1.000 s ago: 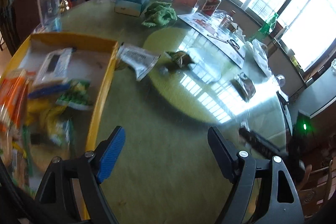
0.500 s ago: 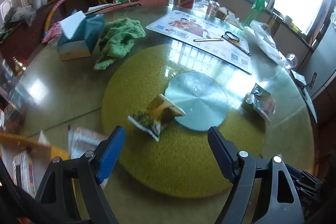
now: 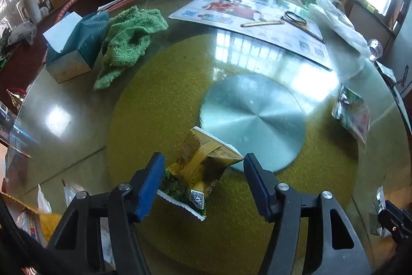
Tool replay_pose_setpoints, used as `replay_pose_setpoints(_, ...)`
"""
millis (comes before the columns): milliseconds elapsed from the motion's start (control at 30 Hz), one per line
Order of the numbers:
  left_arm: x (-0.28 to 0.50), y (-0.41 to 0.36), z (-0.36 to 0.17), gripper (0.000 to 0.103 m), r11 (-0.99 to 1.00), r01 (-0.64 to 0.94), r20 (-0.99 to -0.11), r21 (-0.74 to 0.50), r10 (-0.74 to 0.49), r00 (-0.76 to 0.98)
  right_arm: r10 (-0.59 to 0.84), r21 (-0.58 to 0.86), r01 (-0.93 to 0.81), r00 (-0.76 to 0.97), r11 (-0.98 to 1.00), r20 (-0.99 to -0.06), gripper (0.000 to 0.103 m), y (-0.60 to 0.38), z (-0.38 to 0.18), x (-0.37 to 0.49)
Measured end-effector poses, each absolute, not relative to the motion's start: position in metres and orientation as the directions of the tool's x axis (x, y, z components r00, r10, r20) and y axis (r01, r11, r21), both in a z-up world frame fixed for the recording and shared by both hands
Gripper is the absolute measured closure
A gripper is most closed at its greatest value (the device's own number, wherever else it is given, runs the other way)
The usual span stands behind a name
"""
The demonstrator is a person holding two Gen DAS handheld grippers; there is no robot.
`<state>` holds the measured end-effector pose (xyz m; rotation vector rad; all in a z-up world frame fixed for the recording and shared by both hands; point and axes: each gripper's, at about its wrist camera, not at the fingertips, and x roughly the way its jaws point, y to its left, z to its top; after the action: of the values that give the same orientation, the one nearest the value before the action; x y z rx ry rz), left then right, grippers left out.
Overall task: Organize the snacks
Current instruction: 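Grasp the small yellow-green snack bag with the left tool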
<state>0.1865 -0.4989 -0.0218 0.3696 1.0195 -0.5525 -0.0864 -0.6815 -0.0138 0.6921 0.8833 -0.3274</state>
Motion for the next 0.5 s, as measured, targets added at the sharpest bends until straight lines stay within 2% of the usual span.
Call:
replay_pose_setpoints(167,0.162,-0.501,-0.027,0.04,0.797,0.593,-0.893,0.113,-0.181,0.413,0.012,0.402,0.517,0.602,0.756,-0.798,0.062,-0.677,-0.013,-0.084)
replay_pose_setpoints(267,0.146,-0.493,-0.028,0.041,0.792,0.607,-0.902,0.067,-0.212,0.376,0.015,0.406,0.515,0.605,0.755,-0.796,0.062,-0.677,-0.014,-0.085)
replay_pose_setpoints(300,0.14,-0.488,-0.029,0.045,0.802,0.597,-0.907,0.027,-0.232,0.352,0.014,0.402,0.513,0.604,0.758,-0.797,0.062,-0.676,-0.014,-0.084)
replay_pose_setpoints(367,0.134,-0.484,-0.027,0.082,0.809,0.587,-0.901,0.032,-0.231,0.368,0.011,0.4,0.513,0.604,0.76,-0.797,0.062,-0.676,-0.014,-0.084)
replay_pose_setpoints(400,0.134,-0.484,-0.025,0.084,0.81,0.585,-0.902,0.043,-0.221,0.372,0.011,0.4,0.514,0.605,0.759,-0.796,0.062,-0.675,-0.014,-0.083)
replay_pose_setpoints(500,0.145,-0.477,-0.021,0.078,0.83,0.556,-0.91,-0.04,-0.26,0.323,0.018,0.406,0.51,0.606,0.759,-0.795,0.061,-0.675,-0.014,-0.084)
